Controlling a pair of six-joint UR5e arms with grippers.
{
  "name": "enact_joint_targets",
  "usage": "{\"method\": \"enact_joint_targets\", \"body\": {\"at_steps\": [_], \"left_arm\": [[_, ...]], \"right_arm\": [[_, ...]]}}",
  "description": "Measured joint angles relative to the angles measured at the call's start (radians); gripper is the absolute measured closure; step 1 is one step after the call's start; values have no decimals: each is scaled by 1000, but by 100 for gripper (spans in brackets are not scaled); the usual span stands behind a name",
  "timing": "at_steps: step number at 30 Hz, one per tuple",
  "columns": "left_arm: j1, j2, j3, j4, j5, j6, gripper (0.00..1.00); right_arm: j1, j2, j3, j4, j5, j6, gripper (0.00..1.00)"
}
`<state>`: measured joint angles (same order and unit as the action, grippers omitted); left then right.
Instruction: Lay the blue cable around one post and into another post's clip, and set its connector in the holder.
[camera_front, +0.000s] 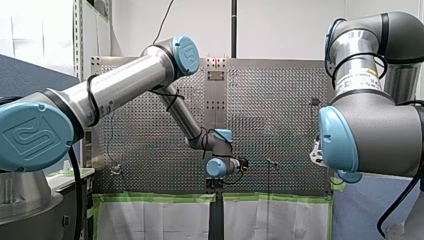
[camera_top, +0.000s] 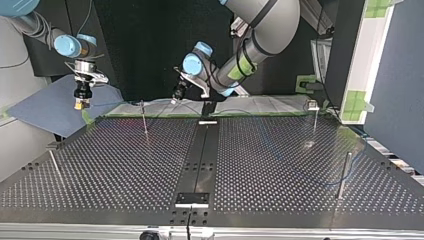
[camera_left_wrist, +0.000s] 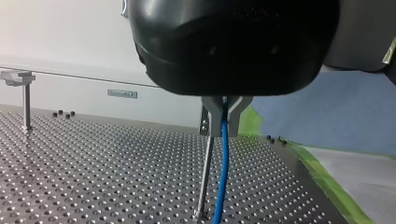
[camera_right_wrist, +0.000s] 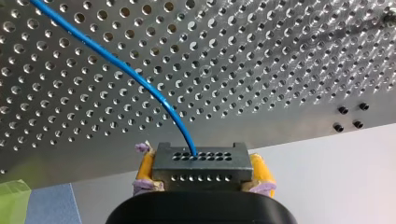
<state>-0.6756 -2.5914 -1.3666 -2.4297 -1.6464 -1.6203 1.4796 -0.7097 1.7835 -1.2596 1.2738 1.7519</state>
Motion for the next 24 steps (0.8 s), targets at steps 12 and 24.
{"method": "enact_joint_targets", "body": {"at_steps": [12,24], "left_arm": [[11,-35,6,-14,16,4,100],[14,-69,28,-17,26,6,100]], "right_arm": [[2,1,0,3,3,0,64],[4,1,0,1,3,-1,64]]}}
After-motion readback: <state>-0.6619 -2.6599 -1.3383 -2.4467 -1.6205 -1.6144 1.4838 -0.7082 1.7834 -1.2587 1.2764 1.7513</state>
